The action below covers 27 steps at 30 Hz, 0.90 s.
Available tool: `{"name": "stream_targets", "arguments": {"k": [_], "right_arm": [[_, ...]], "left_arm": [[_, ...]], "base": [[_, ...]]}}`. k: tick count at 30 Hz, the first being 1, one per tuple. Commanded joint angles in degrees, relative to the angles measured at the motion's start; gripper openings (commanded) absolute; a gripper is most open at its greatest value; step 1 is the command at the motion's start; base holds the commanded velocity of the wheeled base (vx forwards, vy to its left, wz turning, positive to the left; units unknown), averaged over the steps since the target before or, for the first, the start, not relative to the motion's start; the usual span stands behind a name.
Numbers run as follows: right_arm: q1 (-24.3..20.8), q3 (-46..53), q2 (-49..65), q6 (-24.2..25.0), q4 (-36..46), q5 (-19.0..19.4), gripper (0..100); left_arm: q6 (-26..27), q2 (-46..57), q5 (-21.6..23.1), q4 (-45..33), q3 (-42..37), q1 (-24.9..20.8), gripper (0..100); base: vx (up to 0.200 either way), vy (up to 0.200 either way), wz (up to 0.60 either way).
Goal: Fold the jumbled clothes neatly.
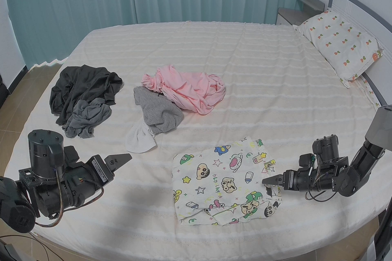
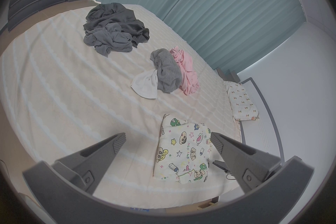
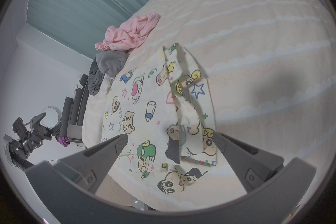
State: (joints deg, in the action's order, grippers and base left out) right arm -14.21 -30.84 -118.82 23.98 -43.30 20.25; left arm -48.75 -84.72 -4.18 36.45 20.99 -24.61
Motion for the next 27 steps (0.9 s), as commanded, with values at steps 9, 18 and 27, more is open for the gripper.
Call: {"name": "stream_targets", "arguments": {"k": [9,18,27], "right_arm": [[-1.61,-1.41,-6.33,-2.62,-1.96,0.58,100],[-2.05,-0.62,-5.81,-2.62,-3.54,0.58,0],[-3.01,1.93,-2.99,-2.53,-3.81,0.49,0]], "left_arm": [[-0.03,-0.27,-0.04,0.02,-0.43,0.0,100],[-0.03,-0.27,-0.04,0.02,-0.34,0.0,100],[-0.03,-0.27,0.05,0.02,-0.34,0.0,100]], "base": [[0.0,0.0,0.0],[0.0,0.0,0.0],[0.0,0.0,0.0]]}}
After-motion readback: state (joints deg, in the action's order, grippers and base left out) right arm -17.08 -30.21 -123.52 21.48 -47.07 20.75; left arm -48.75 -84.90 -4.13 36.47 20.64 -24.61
